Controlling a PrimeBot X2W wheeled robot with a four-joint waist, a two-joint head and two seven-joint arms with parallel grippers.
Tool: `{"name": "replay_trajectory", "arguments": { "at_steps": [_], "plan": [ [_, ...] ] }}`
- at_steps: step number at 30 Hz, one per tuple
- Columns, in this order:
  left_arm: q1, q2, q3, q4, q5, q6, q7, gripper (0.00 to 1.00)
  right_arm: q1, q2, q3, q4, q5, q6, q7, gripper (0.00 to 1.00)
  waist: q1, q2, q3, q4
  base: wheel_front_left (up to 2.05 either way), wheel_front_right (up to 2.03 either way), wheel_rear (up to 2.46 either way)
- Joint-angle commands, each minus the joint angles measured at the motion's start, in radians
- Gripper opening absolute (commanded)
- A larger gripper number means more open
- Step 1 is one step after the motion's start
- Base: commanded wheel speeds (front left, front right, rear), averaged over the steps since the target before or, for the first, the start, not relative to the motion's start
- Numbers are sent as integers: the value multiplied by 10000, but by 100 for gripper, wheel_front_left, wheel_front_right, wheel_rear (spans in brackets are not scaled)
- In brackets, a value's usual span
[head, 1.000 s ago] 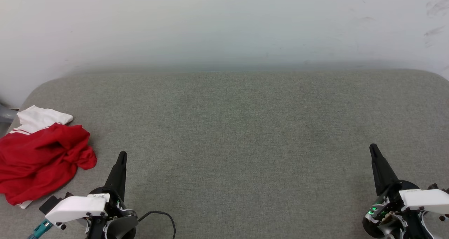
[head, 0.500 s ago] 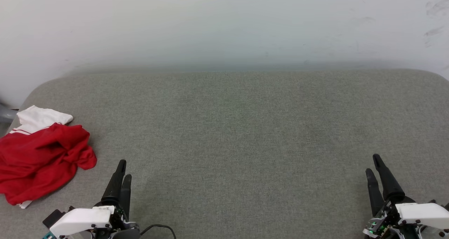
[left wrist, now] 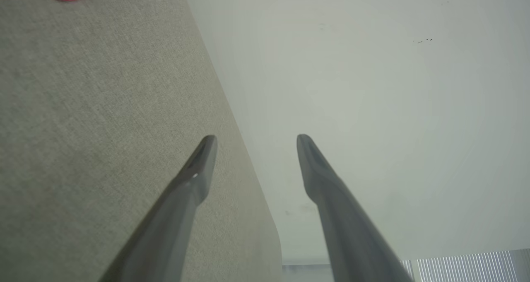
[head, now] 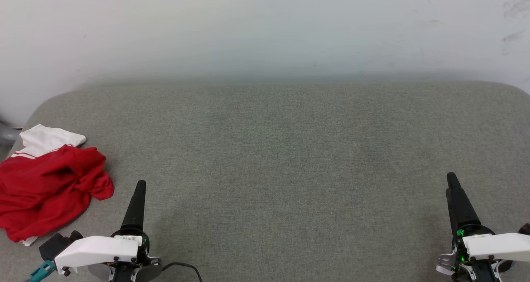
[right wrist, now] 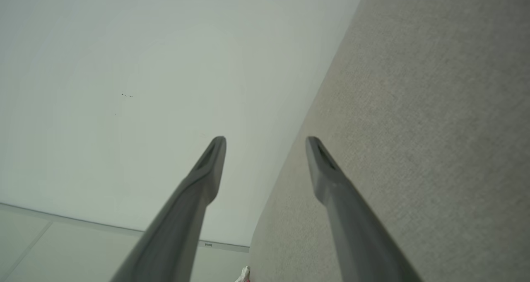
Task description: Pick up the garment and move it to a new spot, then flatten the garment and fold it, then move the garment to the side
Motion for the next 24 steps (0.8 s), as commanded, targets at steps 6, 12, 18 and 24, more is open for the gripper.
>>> {"name": "replay_trajectory", "arguments": {
  "at_steps": [6,12,18,24],
  "plan": [
    [-223,22,-194,-588,1394,391,-294,100,-44,-2,55,-689,-1542,0,-294,100,0,0,3,20,0,0,0],
    [-166,25,-404,-845,2603,688,-530,100,65,-1,207,-1021,-3043,0,-532,100,0,0,-3,42,0,0,0],
    [-77,27,-536,-983,3680,937,-747,100,184,-1,394,-1164,-4386,0,-751,100,0,0,-9,63,0,0,0],
    [-8,28,-706,-1082,4780,1120,-955,100,288,0,475,-1236,-5504,0,-965,100,0,0,-7,87,0,0,0]
  ]
}}
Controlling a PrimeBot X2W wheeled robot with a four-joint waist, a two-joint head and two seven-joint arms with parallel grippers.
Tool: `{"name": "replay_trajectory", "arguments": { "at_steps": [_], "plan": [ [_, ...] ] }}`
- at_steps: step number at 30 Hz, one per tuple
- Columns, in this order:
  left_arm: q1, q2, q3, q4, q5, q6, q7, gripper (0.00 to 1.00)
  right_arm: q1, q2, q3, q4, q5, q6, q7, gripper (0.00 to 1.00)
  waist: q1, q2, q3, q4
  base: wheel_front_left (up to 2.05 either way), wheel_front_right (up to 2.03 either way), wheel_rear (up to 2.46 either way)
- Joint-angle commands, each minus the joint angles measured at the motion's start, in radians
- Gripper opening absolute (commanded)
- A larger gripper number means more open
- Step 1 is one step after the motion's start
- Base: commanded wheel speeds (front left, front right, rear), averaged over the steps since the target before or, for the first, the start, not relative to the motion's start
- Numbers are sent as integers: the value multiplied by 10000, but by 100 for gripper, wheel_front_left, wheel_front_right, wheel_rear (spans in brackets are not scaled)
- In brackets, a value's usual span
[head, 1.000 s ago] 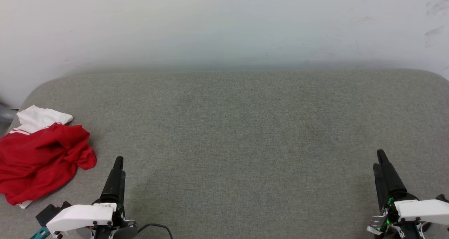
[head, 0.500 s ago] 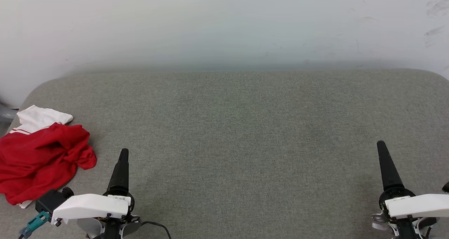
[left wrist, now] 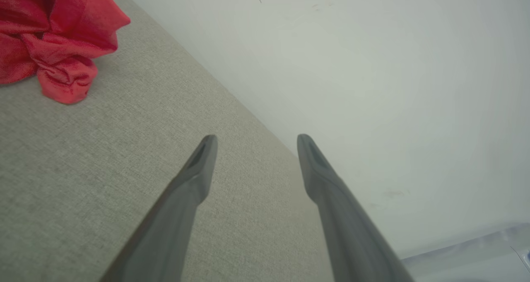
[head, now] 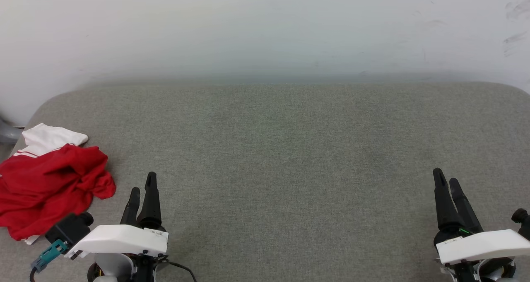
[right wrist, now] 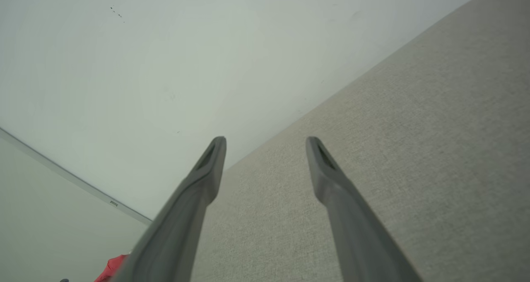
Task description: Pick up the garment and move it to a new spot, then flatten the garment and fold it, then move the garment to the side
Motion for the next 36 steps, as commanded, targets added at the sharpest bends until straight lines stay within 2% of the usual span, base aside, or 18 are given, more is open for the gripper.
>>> {"name": "replay_trajectory", "arguments": {
  "at_steps": [1,15,36],
  "plan": [
    [-11,23,-50,-194,358,42,-110,100,-1,0,24,-194,-364,0,-98,100,0,0,0,4,0,0,0],
    [86,30,-415,-325,2566,225,-545,100,180,3,60,-399,-2365,0,-537,100,0,0,-8,19,0,0,0],
    [274,96,-861,-323,5000,518,-1096,100,523,6,82,-537,-4644,0,-1096,100,0,0,-16,39,0,0,0]
  ]
}}
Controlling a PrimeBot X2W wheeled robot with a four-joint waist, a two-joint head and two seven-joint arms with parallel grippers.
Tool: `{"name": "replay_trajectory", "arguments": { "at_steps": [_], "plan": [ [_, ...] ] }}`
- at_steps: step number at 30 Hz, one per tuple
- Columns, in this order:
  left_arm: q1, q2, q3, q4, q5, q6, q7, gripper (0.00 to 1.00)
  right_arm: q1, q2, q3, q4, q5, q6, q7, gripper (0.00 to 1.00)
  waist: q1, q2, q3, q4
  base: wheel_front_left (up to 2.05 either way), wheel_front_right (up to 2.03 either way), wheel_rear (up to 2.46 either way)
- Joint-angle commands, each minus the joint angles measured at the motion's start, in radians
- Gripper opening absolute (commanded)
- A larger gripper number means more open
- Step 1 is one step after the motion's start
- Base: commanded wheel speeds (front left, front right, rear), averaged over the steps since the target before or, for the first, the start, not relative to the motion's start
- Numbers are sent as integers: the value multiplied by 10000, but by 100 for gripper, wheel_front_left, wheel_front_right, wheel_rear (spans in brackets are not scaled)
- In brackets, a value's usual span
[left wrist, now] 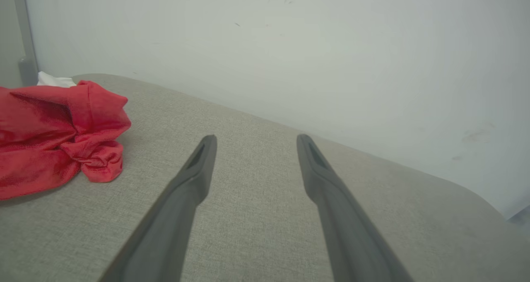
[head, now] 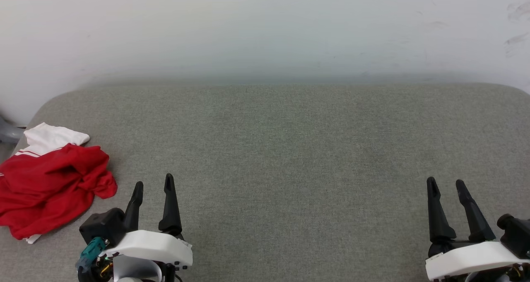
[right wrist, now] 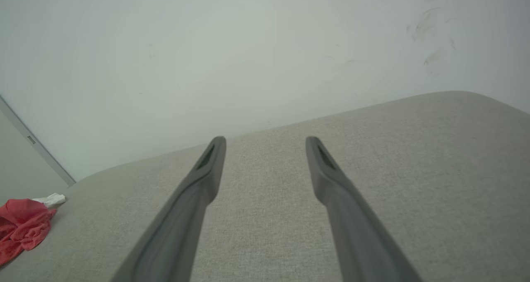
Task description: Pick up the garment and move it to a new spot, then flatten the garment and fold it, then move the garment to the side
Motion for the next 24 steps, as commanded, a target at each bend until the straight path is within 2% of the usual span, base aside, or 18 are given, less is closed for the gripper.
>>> {"name": "replay_trajectory", "arguments": {
  "at_steps": [1,13,24],
  "plan": [
    [49,61,-38,-105,298,63,-95,100,65,6,18,-159,-293,-3,-110,100,0,0,-3,-3,0,0,0],
    [128,86,-235,-112,1382,227,-371,100,166,8,49,-302,-1321,-3,-375,100,0,0,-9,6,0,0,0],
    [201,74,-310,-167,2150,261,-574,100,252,10,64,-423,-1734,-3,-580,100,0,0,-21,-6,0,0,0]
  ]
}}
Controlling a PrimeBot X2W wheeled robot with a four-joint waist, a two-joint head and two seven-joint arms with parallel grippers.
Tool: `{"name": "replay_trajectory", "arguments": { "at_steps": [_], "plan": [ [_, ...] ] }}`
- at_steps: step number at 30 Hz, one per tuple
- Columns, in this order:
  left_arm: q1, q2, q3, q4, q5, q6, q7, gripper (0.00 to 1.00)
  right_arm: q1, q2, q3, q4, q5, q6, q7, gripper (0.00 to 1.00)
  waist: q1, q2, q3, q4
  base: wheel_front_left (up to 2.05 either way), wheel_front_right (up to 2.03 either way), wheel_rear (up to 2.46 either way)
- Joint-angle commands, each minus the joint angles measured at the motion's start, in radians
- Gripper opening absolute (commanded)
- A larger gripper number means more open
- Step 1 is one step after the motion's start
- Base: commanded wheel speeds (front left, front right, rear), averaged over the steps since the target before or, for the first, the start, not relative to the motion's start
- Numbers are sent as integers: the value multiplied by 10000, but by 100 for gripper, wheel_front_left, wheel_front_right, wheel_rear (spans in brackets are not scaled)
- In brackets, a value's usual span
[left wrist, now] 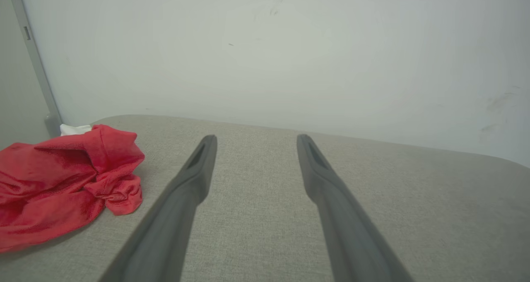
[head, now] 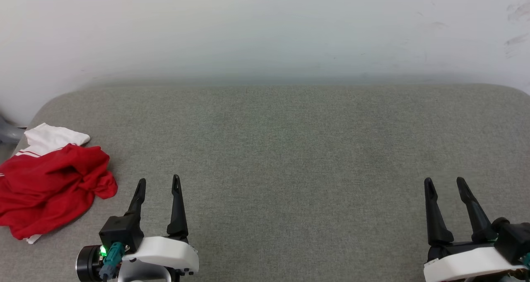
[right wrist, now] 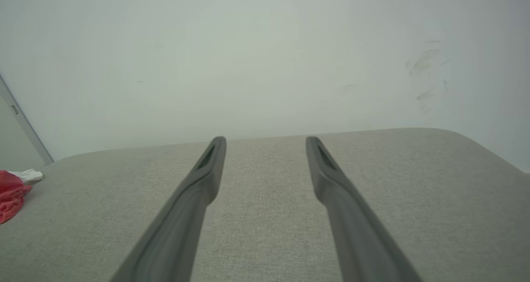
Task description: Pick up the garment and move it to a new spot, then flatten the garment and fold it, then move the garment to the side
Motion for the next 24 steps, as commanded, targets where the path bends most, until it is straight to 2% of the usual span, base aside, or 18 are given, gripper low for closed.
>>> {"name": "replay_trajectory", "arguments": {
  "at_steps": [1,13,24],
  "plan": [
    [68,44,-4,-74,174,31,-83,100,74,9,-27,-85,7,-3,-84,100,0,0,3,-3,0,0,0],
    [130,-8,37,20,758,-162,-310,100,176,13,67,-210,-689,-3,-297,100,0,0,5,15,0,0,0],
    [187,-39,142,178,492,-422,-464,100,309,14,87,-216,-647,-5,-456,100,0,0,-13,44,0,0,0]
  ]
}}
